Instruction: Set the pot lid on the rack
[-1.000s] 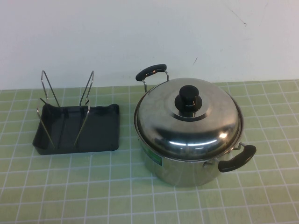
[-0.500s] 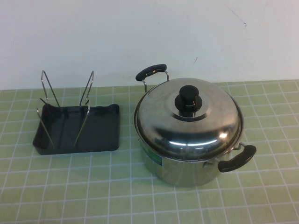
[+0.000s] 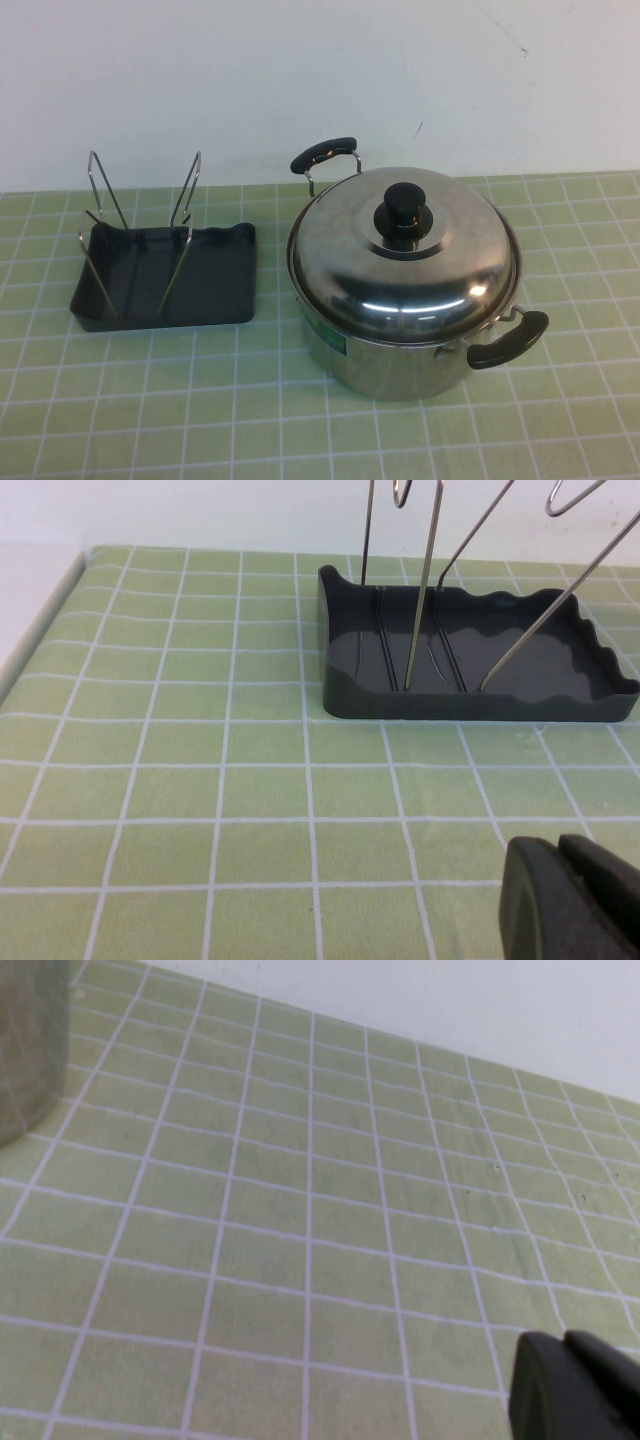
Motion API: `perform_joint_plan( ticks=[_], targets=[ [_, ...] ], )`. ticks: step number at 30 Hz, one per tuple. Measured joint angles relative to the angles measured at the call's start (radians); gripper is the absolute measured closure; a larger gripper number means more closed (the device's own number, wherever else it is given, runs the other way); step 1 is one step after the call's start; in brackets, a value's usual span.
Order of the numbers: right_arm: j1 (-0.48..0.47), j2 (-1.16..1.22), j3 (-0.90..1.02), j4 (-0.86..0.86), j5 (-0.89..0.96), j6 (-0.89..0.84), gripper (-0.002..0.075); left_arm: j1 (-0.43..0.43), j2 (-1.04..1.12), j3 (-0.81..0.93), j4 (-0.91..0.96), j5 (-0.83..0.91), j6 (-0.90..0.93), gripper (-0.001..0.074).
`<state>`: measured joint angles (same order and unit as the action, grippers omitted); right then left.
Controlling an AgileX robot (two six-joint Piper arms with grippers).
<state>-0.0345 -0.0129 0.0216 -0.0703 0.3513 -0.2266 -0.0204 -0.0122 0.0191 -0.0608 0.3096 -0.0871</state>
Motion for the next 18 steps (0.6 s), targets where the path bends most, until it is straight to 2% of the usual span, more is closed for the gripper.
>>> perform_joint_plan(
  ticks=[4, 8, 18],
  targets=[
    [0.0, 0.0, 0.0, 0.0, -0.013, 0.0, 0.0727, 0.0, 0.0, 0.0, 0.002, -0.012, 0.0, 0.0737],
    [0.0, 0.0, 0.007, 0.0, -0.102, 0.0, 0.0727, 0.0, 0.0, 0.002, -0.018, -0.101, 0.0, 0.0737],
    [0.0, 0.0, 0.007, 0.0, -0.639, 0.0, 0.0727, 0.0, 0.0, 0.002, -0.048, -0.635, -0.002, 0.0737]
  ],
)
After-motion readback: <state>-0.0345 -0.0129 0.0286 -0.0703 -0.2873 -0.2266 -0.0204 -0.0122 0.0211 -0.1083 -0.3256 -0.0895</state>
